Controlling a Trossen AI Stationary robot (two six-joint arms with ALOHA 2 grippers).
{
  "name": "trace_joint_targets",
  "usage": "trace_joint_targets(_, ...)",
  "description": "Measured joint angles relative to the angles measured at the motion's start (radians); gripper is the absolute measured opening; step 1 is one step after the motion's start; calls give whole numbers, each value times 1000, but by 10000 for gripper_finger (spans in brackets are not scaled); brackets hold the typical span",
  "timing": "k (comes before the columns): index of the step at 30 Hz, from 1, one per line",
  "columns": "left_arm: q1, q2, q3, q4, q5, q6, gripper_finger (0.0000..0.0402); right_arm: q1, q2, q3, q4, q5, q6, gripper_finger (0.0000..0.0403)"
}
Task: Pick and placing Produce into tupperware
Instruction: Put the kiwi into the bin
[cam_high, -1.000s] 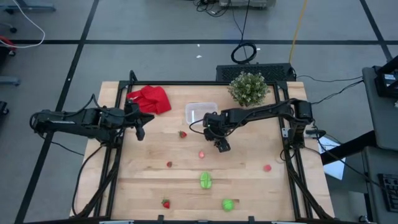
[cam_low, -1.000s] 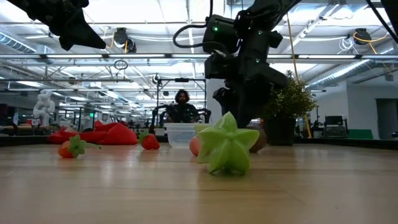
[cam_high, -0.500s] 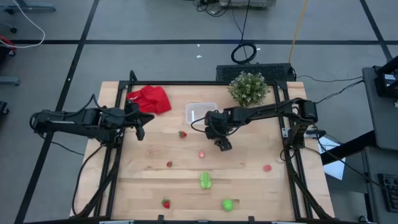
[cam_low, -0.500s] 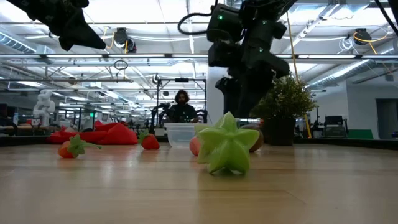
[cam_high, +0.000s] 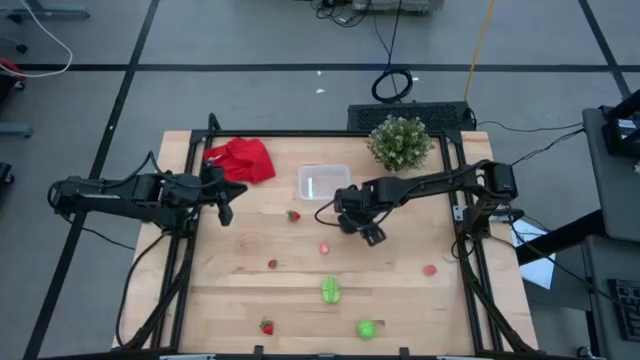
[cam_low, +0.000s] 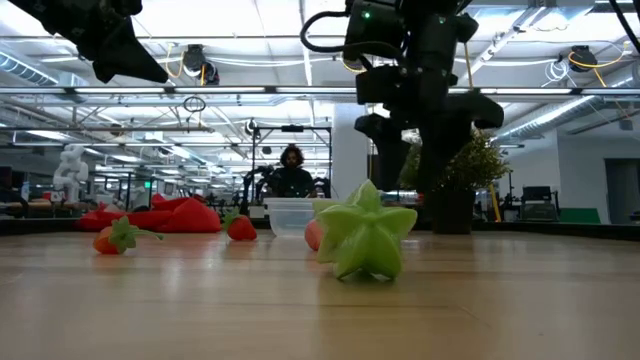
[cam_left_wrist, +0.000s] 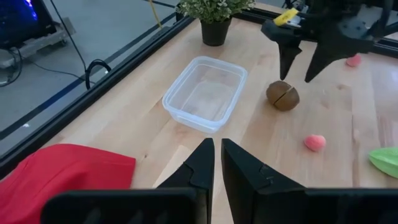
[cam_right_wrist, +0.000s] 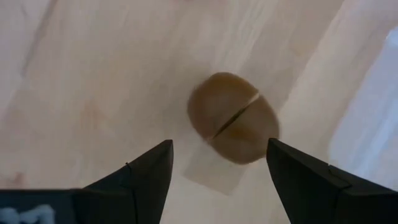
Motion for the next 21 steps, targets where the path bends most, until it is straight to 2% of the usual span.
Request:
trace_joint_targets(11,0,0,0,3,-37,0,33,7,0,0,0,15,-120,249)
trace_joint_targets(21,0,0,0,4,-37,-5,33,8,0,-21,-3,13,-120,249)
